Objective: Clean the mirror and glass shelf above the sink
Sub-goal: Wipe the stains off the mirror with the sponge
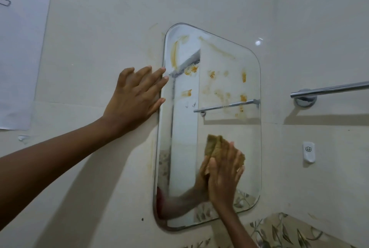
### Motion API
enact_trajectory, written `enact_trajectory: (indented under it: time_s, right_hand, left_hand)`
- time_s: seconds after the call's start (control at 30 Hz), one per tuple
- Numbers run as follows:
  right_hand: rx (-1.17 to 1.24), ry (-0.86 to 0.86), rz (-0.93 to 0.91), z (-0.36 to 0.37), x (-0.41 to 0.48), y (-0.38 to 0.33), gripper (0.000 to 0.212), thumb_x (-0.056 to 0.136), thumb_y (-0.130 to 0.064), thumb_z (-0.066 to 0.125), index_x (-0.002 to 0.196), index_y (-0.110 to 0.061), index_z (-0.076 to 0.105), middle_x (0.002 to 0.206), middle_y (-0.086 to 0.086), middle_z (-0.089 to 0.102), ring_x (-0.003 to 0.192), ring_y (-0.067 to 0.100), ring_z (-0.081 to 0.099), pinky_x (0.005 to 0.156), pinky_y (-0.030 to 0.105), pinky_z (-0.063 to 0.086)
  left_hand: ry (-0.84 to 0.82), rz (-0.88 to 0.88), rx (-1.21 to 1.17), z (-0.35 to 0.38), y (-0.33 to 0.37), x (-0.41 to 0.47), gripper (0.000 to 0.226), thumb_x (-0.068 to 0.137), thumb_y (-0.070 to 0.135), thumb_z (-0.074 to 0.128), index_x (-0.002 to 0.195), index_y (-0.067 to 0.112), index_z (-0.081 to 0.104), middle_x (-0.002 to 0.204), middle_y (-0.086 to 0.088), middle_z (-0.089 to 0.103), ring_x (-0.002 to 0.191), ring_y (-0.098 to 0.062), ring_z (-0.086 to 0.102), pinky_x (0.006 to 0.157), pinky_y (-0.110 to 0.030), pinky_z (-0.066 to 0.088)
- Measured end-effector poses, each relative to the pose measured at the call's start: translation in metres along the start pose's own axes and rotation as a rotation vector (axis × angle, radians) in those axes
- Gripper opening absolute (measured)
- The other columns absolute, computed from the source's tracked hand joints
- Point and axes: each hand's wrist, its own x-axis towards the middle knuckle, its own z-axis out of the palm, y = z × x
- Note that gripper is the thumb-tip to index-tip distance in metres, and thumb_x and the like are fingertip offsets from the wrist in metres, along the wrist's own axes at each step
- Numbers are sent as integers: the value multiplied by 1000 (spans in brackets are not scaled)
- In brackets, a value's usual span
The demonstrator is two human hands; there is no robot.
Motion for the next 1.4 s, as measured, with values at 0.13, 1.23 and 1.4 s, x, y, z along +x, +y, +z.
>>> enact_trajectory:
  time_s: [0.13, 1.23, 1.4]
  right_hand:
    - [152, 75, 233, -12, 62, 18, 61, 96, -50, 21, 148, -26, 2, 160, 1, 0, 148, 18, -6, 120, 44, -4]
    - [-148, -176, -599, 17, 1, -94, 55, 97, -51, 13, 147, -36, -2, 159, 3, -6, 145, 29, -15, 115, 50, -14]
    - [-149, -112, -518, 21, -38, -34, 54, 98, -47, 10, 149, -34, 0, 160, -6, -6, 144, 36, 5, 115, 50, 4]
  left_hand:
    - [-14, -5, -5, 0, 0, -1, 49, 97, 40, 29, 138, 16, 36, 149, -4, 39, 131, -29, 41, 104, -48, 29]
    - [-21, -36, -166, -9, 0, -1, 50, 94, 24, 21, 140, 19, 36, 149, -4, 39, 139, -29, 29, 109, -45, 18]
    - [-39, -26, -45, -6, 3, -1, 45, 96, 39, 27, 130, 19, 49, 148, -3, 41, 135, -30, 37, 108, -48, 28]
